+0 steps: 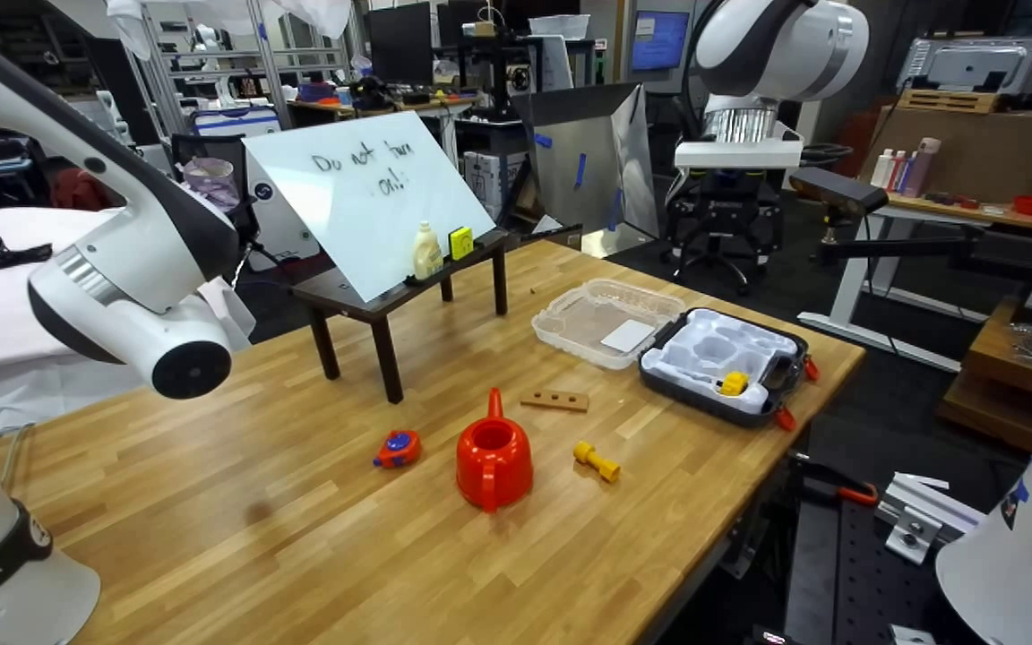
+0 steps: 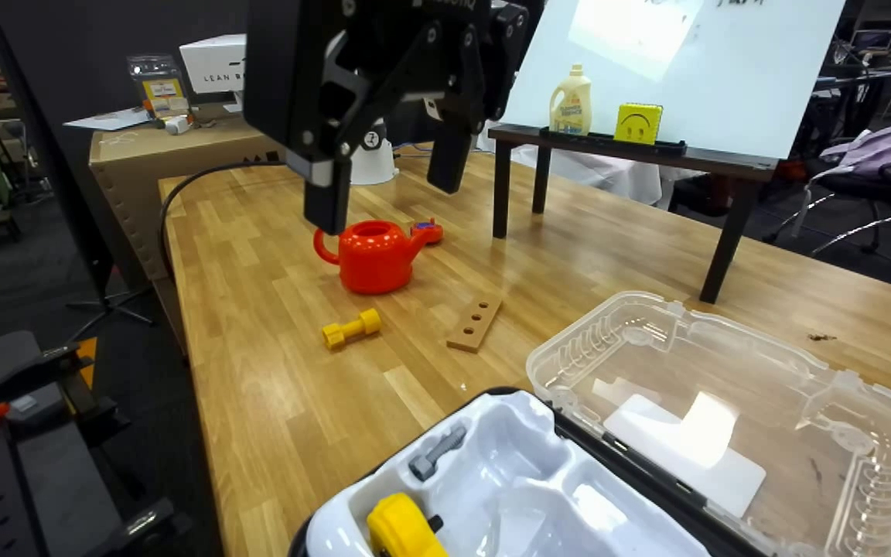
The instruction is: Take the measuring tape from the case and put it on the table
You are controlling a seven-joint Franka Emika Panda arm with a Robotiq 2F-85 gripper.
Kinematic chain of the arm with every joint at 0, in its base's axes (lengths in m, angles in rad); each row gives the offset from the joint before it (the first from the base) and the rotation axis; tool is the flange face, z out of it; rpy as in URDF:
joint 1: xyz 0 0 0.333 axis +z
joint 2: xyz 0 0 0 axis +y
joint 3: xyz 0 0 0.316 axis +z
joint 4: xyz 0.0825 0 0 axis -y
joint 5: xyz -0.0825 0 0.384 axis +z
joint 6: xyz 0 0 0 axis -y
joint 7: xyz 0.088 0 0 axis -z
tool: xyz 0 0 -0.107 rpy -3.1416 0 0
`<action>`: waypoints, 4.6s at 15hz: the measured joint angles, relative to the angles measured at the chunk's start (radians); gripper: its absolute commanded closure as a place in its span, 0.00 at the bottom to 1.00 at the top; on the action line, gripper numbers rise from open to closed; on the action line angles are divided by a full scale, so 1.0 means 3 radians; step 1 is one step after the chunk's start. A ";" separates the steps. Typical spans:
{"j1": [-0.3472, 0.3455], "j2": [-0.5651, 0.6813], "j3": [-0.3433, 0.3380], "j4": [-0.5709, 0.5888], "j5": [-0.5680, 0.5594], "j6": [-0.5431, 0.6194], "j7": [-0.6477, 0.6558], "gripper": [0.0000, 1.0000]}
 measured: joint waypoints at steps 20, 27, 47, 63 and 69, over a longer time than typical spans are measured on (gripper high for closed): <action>-0.0020 0.1092 -0.0318 0.0173 0.0158 0.0313 -0.0004 0.00; -0.0020 0.1324 -0.0352 0.0317 0.0239 0.0307 -0.0001 0.00; -0.0062 0.1846 -0.0388 0.0539 0.0735 0.0309 -0.0022 0.00; -0.0062 0.2070 -0.0390 0.0657 0.0736 0.0309 -0.0016 0.00; -0.0062 0.2165 -0.0390 0.0715 0.0736 0.0308 -0.0015 0.00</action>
